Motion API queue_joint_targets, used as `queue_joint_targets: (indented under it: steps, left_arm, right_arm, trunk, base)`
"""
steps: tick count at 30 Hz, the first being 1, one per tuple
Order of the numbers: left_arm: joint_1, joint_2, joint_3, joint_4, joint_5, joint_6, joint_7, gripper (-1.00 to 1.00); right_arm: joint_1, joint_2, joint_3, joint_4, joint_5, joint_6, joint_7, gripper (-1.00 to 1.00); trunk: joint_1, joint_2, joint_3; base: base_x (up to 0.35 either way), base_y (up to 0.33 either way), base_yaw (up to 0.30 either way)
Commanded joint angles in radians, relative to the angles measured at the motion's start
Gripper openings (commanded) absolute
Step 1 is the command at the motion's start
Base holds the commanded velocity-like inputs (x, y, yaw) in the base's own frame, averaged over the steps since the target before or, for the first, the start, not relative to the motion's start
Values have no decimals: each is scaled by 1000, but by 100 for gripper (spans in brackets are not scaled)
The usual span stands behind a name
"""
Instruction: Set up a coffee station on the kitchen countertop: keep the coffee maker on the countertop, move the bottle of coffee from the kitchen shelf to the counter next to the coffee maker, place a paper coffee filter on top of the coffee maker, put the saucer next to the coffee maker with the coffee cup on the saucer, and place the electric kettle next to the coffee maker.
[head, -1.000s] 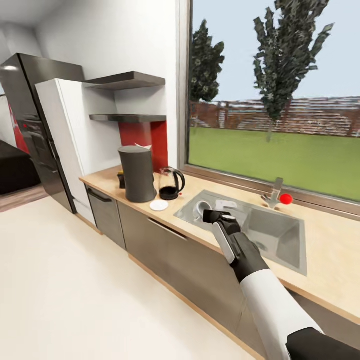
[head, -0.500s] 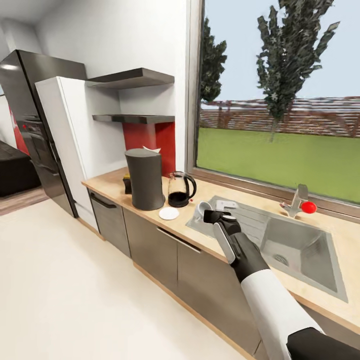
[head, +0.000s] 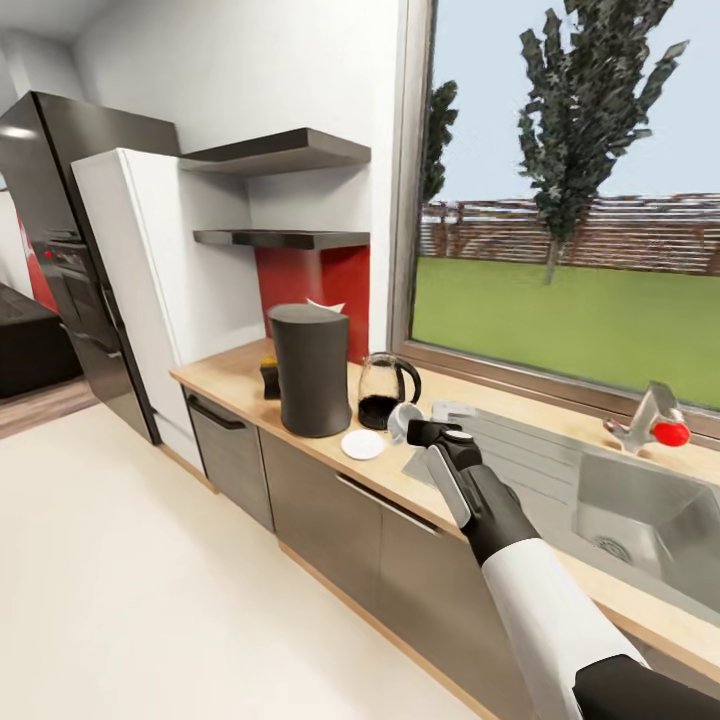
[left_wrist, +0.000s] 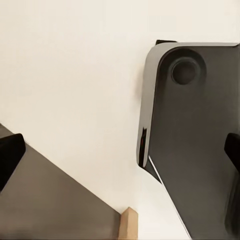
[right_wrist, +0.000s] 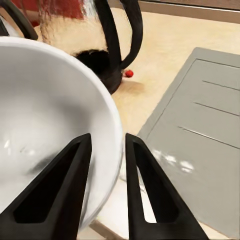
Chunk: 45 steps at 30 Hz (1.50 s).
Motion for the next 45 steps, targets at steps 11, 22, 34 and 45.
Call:
queue_joint_targets:
  steps: [11,22,34,45]
  left_arm:
    - [-1,0,8,2,1,-3,-5,100]
    - [-1,0,8,1,1,-3,-5,100]
    - [-2,2,7,3,-1,-1,-3,100]
    - [-2,0,7,4,-2,-1,-5,100]
  right_arm:
    - [-1,0,2,-1,-11,2,-9,-100]
    - [-1,0,2,3,-9,3,-9,-100]
    - [-1,3,1,55,285,138,-17,-100]
    - [-1,2,2,161,296,152,-207,-100]
  trunk:
    - [1,-2,-2]
    - [1,-2,-2]
    - [1,-2,-2]
    - [1,-2,-2]
  base:
    - [203,280,0]
    - [181,294,-65]
    - [159,201,-15]
    - [17,15,0]
